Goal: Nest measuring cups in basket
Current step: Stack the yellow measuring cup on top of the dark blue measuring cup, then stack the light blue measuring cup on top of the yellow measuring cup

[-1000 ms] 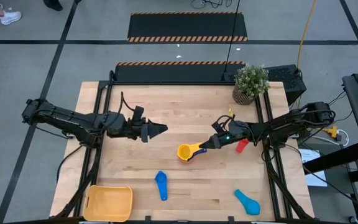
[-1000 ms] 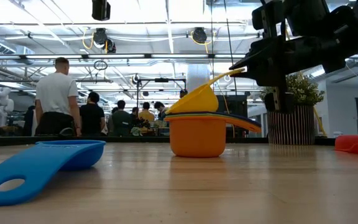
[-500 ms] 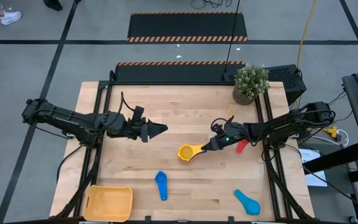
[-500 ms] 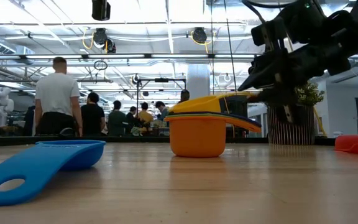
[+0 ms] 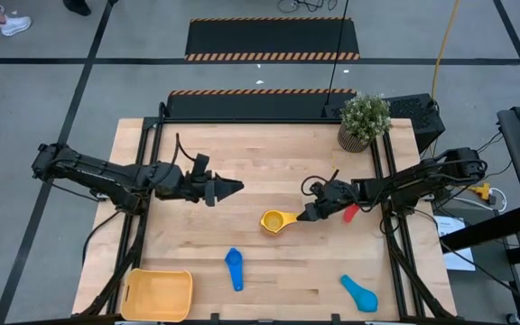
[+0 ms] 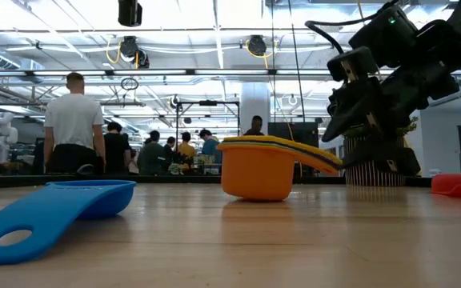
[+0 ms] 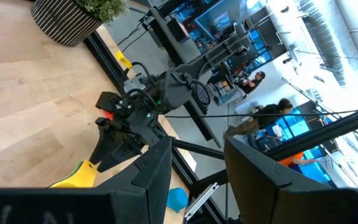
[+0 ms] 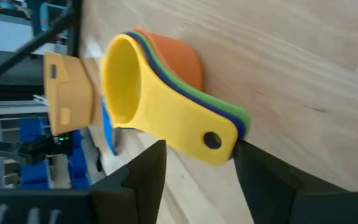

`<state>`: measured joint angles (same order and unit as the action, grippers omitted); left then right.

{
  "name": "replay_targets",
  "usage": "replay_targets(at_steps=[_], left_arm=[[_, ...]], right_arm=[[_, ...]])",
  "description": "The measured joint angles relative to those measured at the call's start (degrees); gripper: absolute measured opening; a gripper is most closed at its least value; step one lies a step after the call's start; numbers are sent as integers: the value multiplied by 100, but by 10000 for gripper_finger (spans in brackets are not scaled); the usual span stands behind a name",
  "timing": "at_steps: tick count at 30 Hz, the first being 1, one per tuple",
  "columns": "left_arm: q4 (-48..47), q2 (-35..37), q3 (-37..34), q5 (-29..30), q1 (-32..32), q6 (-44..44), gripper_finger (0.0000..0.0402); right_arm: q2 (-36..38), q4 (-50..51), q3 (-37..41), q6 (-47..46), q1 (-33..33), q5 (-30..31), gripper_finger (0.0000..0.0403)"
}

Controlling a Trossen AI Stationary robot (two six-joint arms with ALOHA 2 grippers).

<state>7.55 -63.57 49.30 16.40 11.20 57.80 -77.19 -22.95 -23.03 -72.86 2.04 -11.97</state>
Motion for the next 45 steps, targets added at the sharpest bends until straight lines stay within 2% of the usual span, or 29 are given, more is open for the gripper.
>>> replay_targets(at_steps=[9, 16, 23, 29, 34, 41, 45], left_arm=[[0, -2, 0, 2, 0, 17, 149], [0, -2, 0, 2, 0, 14, 149], [-21, -2, 0, 2, 11, -15, 149], [-108, -15, 0, 2, 11, -48, 149], [-187, -63, -4, 7, 13, 85, 149], [22, -365, 10, 26, 57, 266, 149], [111, -563, -9, 15, 127, 356, 149]], right_arm=[[0, 99, 0, 111, -9, 300, 199], [128, 110, 0, 146, -9, 297, 199], [984, 438, 0, -142, 23, -219, 199], [2017, 1540, 0, -323, 260, -417, 199], [2676, 2010, -99, -1058, 811, -636, 199], [2707, 4388, -1201, -954, 1787, -628, 199], [2601, 5193, -1604, -895, 2239, -630, 199]])
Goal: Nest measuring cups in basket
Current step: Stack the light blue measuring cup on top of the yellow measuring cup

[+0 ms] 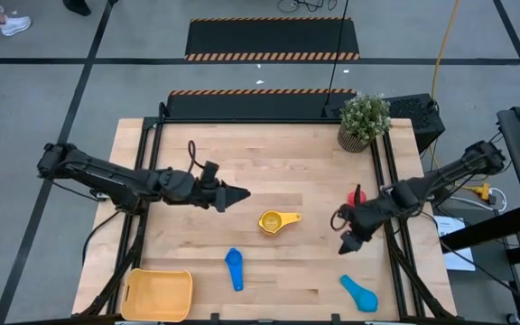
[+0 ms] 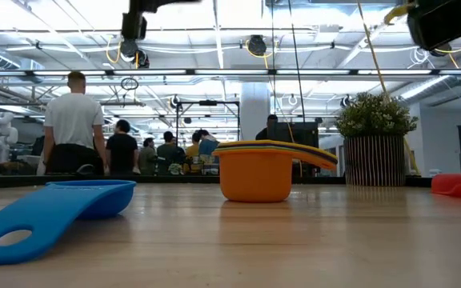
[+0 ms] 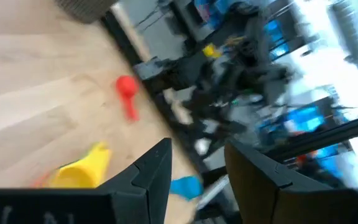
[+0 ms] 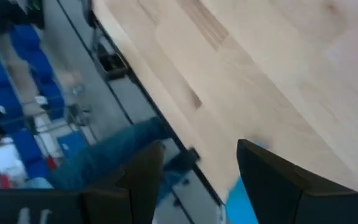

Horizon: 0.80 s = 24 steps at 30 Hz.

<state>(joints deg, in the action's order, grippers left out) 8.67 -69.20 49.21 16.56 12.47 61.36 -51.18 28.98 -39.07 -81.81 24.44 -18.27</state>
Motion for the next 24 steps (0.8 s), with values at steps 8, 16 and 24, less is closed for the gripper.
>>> replay_targets(at_steps=[8, 16, 24], left_arm=[[182, -272, -4, -7, 166, 227, 149], [389, -355, 7, -4, 184, 400, 149], [394, -358, 7, -4, 244, 521, 149]], right_arm=[[-111, 103, -65, 147, 953, 17, 199], [-465, -218, -64, 2652, 1509, 30, 199], [-1349, -337, -64, 3998, 1363, -487, 199]])
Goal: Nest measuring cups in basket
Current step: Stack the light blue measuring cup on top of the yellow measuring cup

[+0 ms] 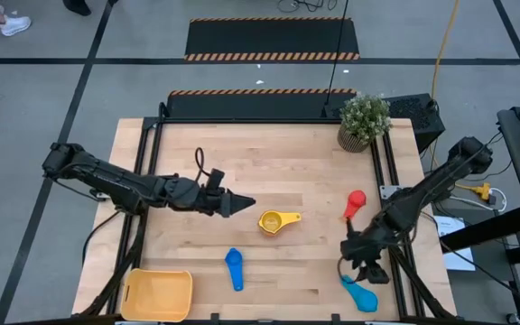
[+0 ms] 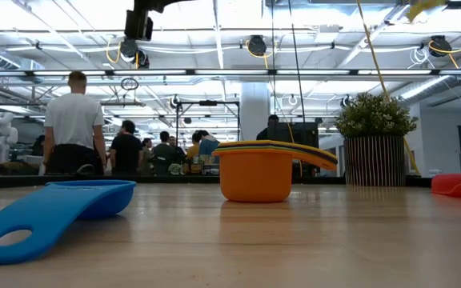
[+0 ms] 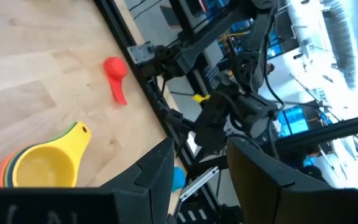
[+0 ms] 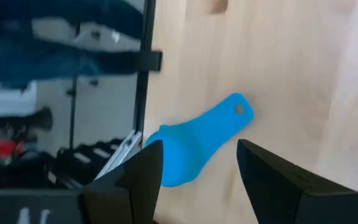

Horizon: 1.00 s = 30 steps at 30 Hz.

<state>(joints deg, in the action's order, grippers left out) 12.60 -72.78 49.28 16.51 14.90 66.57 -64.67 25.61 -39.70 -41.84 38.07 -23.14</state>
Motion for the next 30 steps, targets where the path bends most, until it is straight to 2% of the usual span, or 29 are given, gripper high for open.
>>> replay_targets(at_steps=[7, 11, 22, 30], left_arm=[[-115, -2, 0, 52, 98, 39, 149], [-138, -2, 0, 55, 98, 44, 149], [-256, -2, 0, 55, 93, 125, 149], [-256, -2, 0, 55, 94, 159, 149]], right_arm=[[-954, -658, 0, 539, -328, -1325, 199], [-1316, -701, 0, 841, -446, -1733, 199], [-1782, -699, -349, 1835, -774, -1440, 230], [-2272, -672, -374, 2504, -966, -1474, 227]])
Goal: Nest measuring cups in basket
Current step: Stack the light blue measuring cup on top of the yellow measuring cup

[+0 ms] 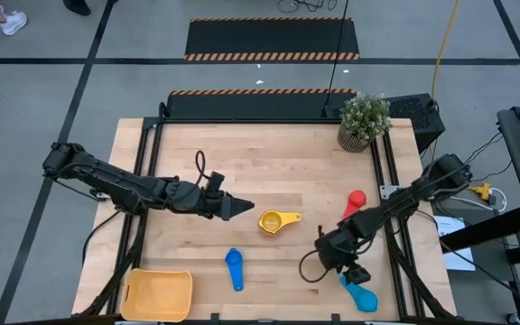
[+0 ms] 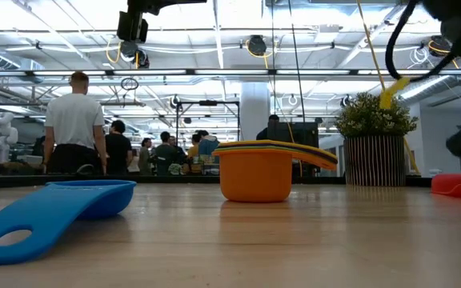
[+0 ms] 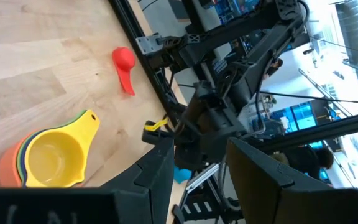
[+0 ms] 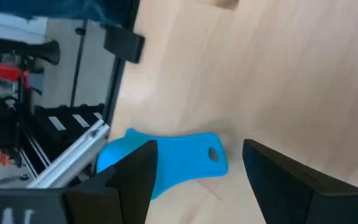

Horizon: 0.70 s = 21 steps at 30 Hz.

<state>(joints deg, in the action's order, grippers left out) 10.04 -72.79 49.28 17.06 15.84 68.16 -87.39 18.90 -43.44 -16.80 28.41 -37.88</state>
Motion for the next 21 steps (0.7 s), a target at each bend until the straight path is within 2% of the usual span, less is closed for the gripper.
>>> replay_targets(at_steps=[14, 17, 21], left_arm=[[0, 2, 0, 0, -1, -6, 149], [-6, 2, 0, 0, 3, -8, 149], [-95, 2, 0, -2, 3, -8, 149]], right_arm=[[-621, -93, -9, 454, 2, -331, 225], [-740, -133, -11, 548, -1, -466, 212], [-824, -146, -11, 627, -1, -580, 174]])
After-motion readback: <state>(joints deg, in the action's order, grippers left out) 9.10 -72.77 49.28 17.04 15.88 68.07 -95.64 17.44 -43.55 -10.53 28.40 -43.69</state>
